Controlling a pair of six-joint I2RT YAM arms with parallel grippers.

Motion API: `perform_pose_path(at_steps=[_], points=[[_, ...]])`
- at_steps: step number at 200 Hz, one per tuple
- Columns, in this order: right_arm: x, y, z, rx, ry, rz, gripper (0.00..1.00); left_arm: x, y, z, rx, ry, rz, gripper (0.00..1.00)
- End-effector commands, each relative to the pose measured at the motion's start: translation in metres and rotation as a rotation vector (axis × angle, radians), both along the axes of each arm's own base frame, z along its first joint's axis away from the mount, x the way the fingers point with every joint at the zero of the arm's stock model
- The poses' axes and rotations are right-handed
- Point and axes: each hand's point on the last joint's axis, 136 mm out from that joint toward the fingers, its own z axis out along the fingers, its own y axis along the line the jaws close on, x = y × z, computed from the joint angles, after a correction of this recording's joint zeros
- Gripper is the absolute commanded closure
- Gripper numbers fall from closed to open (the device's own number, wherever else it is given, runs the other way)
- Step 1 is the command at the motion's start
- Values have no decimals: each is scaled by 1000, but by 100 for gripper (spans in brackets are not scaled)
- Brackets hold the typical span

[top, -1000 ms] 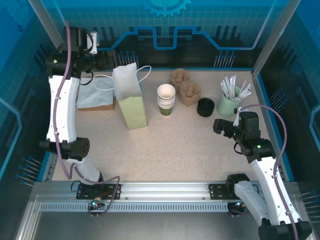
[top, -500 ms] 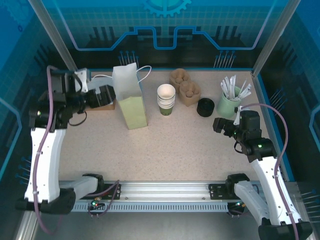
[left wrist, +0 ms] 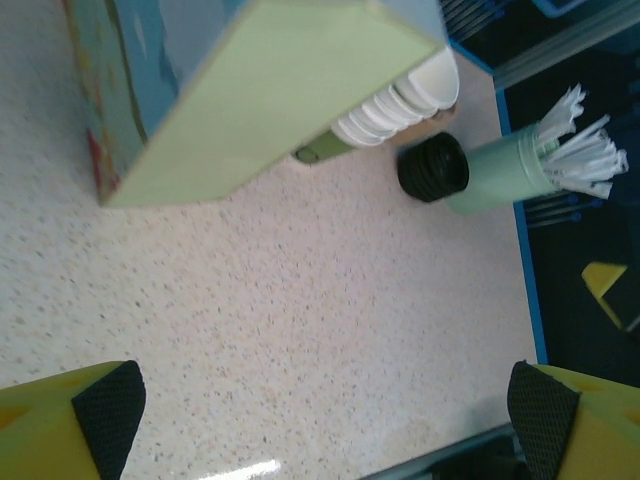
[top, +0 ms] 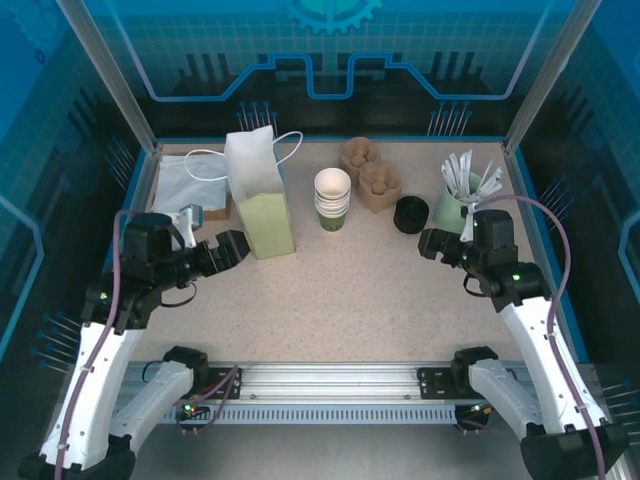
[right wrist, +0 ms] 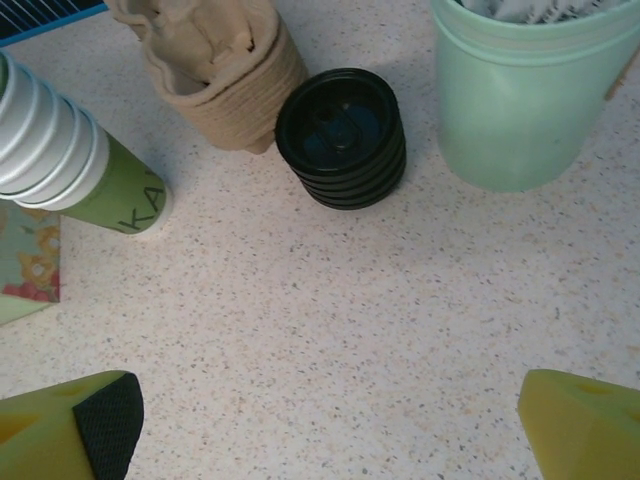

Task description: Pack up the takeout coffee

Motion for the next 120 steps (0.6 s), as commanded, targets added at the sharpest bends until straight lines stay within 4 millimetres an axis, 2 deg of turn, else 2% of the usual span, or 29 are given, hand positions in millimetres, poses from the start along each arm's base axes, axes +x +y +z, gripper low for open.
perform_pose_path(at_steps=[1,34,52,89,120], points=[[3,13,11,36,-3,34,4,8,-18,-4,-122,-17,-5,3],[19,34,15,66,16,85,7,25,-30,-27,-172,-20,3,3],[31,53,21,76,21,129,8,33,-30,-42,-186,-10,33,3],[64,102,35,129,48,217,10,44,-30,-67,-206,22,82,3],[94,142,37,186,97,262,16,47,-32,-84,-212,54,88,2]])
